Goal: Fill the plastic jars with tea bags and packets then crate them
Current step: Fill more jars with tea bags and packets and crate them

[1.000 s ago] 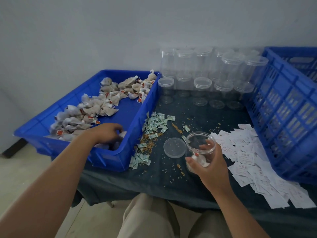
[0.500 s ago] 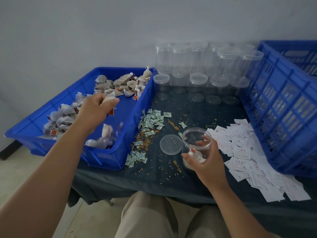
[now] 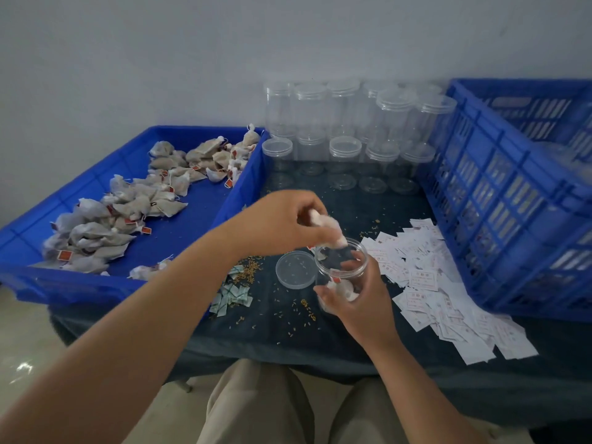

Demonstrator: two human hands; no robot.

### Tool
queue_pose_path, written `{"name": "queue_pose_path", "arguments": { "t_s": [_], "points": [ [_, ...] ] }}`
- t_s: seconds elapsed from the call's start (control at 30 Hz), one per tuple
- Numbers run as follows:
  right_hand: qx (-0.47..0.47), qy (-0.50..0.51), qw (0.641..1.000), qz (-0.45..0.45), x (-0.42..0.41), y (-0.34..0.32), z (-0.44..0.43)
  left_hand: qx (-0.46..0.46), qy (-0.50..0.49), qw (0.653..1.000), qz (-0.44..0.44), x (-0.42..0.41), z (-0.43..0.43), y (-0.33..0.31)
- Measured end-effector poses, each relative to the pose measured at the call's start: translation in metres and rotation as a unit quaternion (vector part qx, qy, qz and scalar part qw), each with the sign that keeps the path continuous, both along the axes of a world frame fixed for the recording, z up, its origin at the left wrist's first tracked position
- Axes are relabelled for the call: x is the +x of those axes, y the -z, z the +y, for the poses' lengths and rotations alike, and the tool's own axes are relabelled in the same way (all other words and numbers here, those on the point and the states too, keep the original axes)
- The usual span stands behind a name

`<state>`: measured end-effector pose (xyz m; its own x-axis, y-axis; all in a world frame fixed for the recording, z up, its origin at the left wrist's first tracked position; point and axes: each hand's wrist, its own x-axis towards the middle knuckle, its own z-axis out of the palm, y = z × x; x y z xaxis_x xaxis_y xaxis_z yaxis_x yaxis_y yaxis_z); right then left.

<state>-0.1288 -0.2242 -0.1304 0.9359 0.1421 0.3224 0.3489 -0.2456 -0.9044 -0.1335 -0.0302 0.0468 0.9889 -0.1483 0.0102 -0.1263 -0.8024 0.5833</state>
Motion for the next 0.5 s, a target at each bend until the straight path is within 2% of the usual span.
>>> {"name": "queue_pose_path", "arguments": {
  "t_s": [0.1,0.17,0.23,0.27,0.33,0.4,0.43,0.5],
  "points": [
    [0.001,-0.001,1.0,0.007,0.001,0.002,-0.001,-0.049,-0.023,0.999,-0.003,0.002,0.017,0.005],
    [0.001,-0.002,1.0,0.009,0.002,0.003,0.0,-0.009,-0.09,0.994,-0.054,0.002,0.053,0.007],
    [-0.004,0.001,1.0,0.006,0.003,0.004,0.0,0.069,-0.169,0.982,-0.044,-0.001,0.101,0.011],
    [-0.006,0.001,1.0,0.003,0.003,0.004,0.0,0.118,-0.198,0.973,0.003,-0.004,0.126,0.014],
    [-0.005,-0.001,1.0,0.001,0.004,0.005,0.0,0.202,-0.212,0.943,0.159,-0.01,0.164,0.025],
    [-0.003,0.002,1.0,0.002,0.004,0.005,0.0,0.211,-0.196,0.908,0.305,-0.017,0.178,0.038],
    [-0.004,0.004,1.0,0.002,0.003,0.004,0.0,0.229,-0.172,0.895,0.343,-0.02,0.179,0.047],
    [-0.005,0.006,1.0,0.003,0.002,0.002,0.0,0.295,-0.121,0.886,0.337,-0.023,0.18,0.066]
  ]
}}
